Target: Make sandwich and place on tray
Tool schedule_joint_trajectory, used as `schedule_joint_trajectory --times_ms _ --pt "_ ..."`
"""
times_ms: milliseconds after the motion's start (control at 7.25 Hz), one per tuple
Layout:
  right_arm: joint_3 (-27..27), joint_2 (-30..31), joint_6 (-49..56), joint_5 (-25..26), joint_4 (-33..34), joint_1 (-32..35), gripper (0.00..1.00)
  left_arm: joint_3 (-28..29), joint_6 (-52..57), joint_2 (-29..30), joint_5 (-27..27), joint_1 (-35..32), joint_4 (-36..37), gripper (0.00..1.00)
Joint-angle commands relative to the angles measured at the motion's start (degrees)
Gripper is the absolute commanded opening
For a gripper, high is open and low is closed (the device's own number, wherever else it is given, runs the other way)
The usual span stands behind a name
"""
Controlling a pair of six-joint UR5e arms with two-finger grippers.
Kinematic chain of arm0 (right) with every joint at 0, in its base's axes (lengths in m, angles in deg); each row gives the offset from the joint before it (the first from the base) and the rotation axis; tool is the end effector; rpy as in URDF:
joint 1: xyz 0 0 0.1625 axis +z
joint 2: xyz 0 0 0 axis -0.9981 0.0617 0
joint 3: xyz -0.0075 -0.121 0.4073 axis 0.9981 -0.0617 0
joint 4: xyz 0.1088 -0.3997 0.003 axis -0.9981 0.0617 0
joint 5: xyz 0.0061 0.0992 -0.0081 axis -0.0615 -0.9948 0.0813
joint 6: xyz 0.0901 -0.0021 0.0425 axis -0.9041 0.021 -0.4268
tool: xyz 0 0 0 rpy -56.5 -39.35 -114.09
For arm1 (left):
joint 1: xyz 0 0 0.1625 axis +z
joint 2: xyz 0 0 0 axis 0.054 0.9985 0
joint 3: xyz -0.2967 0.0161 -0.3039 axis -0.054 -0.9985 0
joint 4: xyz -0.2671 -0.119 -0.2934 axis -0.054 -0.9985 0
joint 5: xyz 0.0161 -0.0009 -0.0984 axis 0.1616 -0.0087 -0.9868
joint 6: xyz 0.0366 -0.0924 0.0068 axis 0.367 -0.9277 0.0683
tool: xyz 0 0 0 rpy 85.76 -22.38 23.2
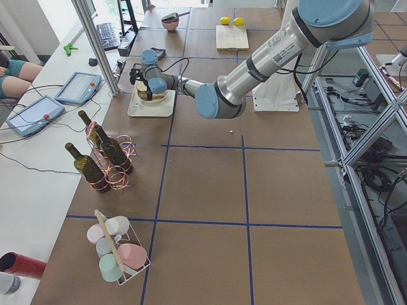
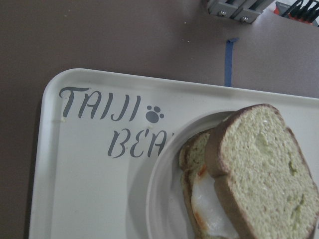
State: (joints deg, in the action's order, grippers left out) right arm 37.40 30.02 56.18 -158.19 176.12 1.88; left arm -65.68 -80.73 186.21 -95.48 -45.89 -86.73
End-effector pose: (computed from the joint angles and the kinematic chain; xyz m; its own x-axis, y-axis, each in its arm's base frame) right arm 0.0539 -0.3997 0.5895 0.7245 -0.1946 0.6612 0.0990 0.9787 0.1796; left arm 0.4710 -0.6675 0.2344 0.4517 -0.0008 -0.8922 0.2026 0.9740 0.1017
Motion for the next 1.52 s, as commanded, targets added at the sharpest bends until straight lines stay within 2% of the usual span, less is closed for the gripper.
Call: schedule_joint_trajectory --times_ms 0,138,276,414,552,690,966,1103,1241,1379 --pt "-0.08 -0.09 0.00 -0.06 -0.26 -0.02 1.00 -31.36 7.55 -17.36 -1.63 -0.31 14.58 1.00" --pt "-0.17 -0.43 -0.09 0.12 -0.26 -0.19 1.00 -41.23 13.95 -22.48 -1.63 -0.75 21.79 1.00" --pt "-0.17 -0.44 -0.09 0.03 -0.26 -0.28 1.00 -46.73 20.02 -27.40 -1.63 -3.71 25.34 1.00" --pt "-0.34 -0.09 -0.09 0.03 -0.34 -0.28 1.00 -49.65 27.74 -33.54 -1.72 -8.88 25.64 1.00" --pt "-0.60 0.00 -0.18 -0.06 -0.34 -0.28 1.00 -50.90 36.60 -40.74 -1.90 -14.59 25.64 1.00" --pt "-0.87 0.00 -0.26 -0.06 -0.26 -0.28 1.00 -50.65 45.74 -46.12 -1.90 -17.51 25.73 1.00" --pt "-1.13 0.00 -0.26 -0.41 -0.34 -0.28 1.00 -48.03 58.25 -54.48 -7.58 -28.82 25.30 1.00" --pt "-1.13 -0.09 -0.35 -0.41 -0.34 -0.37 1.00 -46.36 70.06 -58.09 -7.96 -32.88 25.73 1.00" --pt "-1.13 -0.09 -0.35 -0.50 -0.34 -0.37 1.00 -44.95 71.83 -60.82 -8.48 -35.80 26.51 1.00" --pt "-1.13 -0.09 -0.35 -0.50 -0.34 -0.37 1.00 -44.41 72.02 -63.81 -11.53 -36.09 26.69 1.00"
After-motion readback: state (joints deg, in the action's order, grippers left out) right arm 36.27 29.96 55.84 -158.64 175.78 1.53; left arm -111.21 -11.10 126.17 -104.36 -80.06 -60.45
